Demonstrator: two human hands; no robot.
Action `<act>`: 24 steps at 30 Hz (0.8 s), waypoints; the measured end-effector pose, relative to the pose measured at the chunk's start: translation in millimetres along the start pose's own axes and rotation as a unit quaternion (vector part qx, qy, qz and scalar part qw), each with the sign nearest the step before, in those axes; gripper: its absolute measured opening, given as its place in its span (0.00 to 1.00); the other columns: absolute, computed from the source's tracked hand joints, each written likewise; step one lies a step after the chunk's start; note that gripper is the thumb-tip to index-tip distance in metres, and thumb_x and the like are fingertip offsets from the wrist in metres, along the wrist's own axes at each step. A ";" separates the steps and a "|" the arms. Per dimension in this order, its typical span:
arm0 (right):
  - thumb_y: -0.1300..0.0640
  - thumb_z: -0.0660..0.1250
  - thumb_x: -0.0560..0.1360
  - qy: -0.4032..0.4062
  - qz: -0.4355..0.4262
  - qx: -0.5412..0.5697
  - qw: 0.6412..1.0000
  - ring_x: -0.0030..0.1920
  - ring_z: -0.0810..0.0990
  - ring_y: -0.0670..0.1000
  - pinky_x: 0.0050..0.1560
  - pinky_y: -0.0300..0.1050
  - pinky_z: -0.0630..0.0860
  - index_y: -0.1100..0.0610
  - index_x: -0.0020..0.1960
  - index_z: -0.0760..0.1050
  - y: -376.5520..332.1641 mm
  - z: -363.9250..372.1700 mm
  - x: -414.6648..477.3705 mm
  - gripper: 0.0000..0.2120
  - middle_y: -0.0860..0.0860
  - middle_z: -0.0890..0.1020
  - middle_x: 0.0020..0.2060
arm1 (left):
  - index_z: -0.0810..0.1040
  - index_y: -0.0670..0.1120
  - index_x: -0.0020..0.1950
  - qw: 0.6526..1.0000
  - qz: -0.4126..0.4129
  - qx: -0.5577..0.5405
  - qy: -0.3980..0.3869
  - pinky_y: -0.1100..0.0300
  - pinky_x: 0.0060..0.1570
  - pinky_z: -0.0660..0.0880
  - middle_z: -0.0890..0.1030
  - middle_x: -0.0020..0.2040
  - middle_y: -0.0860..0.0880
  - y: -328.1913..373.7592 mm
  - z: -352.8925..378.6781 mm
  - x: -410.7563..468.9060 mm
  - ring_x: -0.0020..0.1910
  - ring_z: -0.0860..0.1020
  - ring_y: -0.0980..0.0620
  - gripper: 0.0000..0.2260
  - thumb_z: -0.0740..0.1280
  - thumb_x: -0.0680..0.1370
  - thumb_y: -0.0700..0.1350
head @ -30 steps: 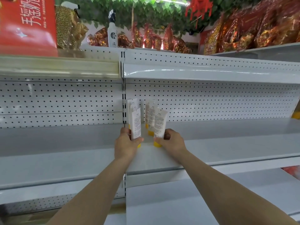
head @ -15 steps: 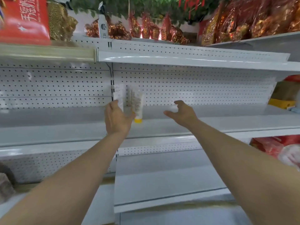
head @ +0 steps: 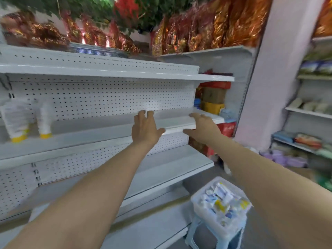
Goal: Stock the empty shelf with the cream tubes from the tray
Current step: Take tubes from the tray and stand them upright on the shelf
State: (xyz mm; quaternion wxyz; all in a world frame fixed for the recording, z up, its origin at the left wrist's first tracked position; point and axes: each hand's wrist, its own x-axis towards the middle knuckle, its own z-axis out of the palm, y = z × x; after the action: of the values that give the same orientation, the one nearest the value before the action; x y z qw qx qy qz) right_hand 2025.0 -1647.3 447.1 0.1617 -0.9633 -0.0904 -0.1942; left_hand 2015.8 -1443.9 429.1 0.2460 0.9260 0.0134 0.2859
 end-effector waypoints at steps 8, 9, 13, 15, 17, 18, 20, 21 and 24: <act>0.32 0.64 0.70 0.001 0.154 0.035 0.988 0.61 0.76 0.60 0.60 0.56 0.75 0.46 0.74 0.60 143.2 -29.2 -40.2 0.37 0.55 0.75 0.64 | 0.67 0.47 0.70 0.996 0.035 -0.055 -0.069 0.47 0.57 0.73 0.66 0.69 0.46 119.5 96.2 -25.6 0.67 0.65 0.45 0.27 0.63 0.76 0.60; 0.35 0.64 0.73 -0.001 0.164 0.030 0.986 0.62 0.75 0.61 0.61 0.54 0.73 0.49 0.74 0.59 153.7 -31.3 -43.6 0.36 0.57 0.74 0.65 | 0.67 0.47 0.70 0.995 0.038 -0.058 -0.076 0.47 0.57 0.73 0.67 0.68 0.46 129.8 107.6 -25.9 0.67 0.66 0.45 0.26 0.63 0.77 0.60; 0.41 0.64 0.77 0.000 0.192 0.016 0.981 0.64 0.73 0.62 0.61 0.53 0.70 0.55 0.73 0.62 204.6 -22.9 -41.6 0.30 0.60 0.73 0.66 | 0.68 0.47 0.69 0.991 0.047 -0.066 -0.108 0.47 0.56 0.73 0.68 0.67 0.45 161.0 159.1 -21.7 0.66 0.67 0.45 0.25 0.61 0.77 0.60; 0.42 0.62 0.78 -0.009 0.201 0.016 0.979 0.64 0.73 0.61 0.60 0.52 0.70 0.56 0.73 0.62 230.4 -13.6 -31.9 0.29 0.60 0.73 0.66 | 0.68 0.48 0.69 0.989 0.047 -0.070 -0.120 0.47 0.55 0.73 0.68 0.67 0.45 170.9 189.5 -13.5 0.65 0.68 0.45 0.25 0.61 0.77 0.61; 0.41 0.62 0.78 -0.015 0.209 0.020 0.978 0.66 0.72 0.60 0.61 0.51 0.69 0.55 0.74 0.61 255.6 -2.7 -16.6 0.31 0.60 0.72 0.67 | 0.69 0.48 0.68 0.988 0.050 -0.071 -0.127 0.48 0.55 0.74 0.69 0.66 0.45 177.8 222.8 -0.3 0.64 0.69 0.45 0.25 0.61 0.77 0.61; 0.40 0.62 0.78 -0.017 0.211 0.019 0.977 0.66 0.72 0.60 0.62 0.51 0.69 0.54 0.75 0.61 268.8 3.6 -6.9 0.31 0.60 0.71 0.68 | 0.69 0.47 0.67 0.988 0.050 -0.070 -0.132 0.48 0.55 0.74 0.69 0.65 0.45 180.5 240.8 7.9 0.64 0.69 0.44 0.25 0.61 0.77 0.61; 0.39 0.61 0.78 -0.024 0.216 0.019 0.976 0.67 0.71 0.60 0.61 0.51 0.68 0.54 0.75 0.61 296.1 20.5 16.3 0.32 0.59 0.71 0.69 | 0.69 0.47 0.66 0.986 0.049 -0.070 -0.143 0.48 0.54 0.75 0.70 0.64 0.44 185.0 278.5 25.7 0.63 0.69 0.44 0.24 0.60 0.77 0.61; 0.38 0.61 0.78 -0.029 0.220 0.022 0.975 0.67 0.71 0.60 0.61 0.51 0.68 0.55 0.75 0.61 310.2 29.6 29.6 0.32 0.59 0.71 0.69 | 0.70 0.46 0.65 0.985 0.048 -0.073 -0.148 0.48 0.53 0.75 0.70 0.64 0.44 187.3 298.0 34.9 0.63 0.69 0.44 0.23 0.60 0.77 0.60; 0.39 0.61 0.78 -0.048 0.237 0.023 0.970 0.66 0.72 0.60 0.60 0.50 0.68 0.57 0.74 0.60 352.3 58.0 71.6 0.32 0.60 0.73 0.67 | 0.72 0.47 0.62 0.981 0.034 -0.078 -0.174 0.48 0.52 0.74 0.71 0.63 0.44 192.8 357.0 64.9 0.62 0.70 0.43 0.22 0.59 0.77 0.61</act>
State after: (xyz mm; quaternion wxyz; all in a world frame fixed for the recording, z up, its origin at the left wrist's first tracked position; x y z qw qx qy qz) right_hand 2193.5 -1947.3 327.9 0.2206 -0.9615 0.1288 -0.1013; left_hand 2239.2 -1762.4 296.9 0.3058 0.9397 -0.0834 0.1287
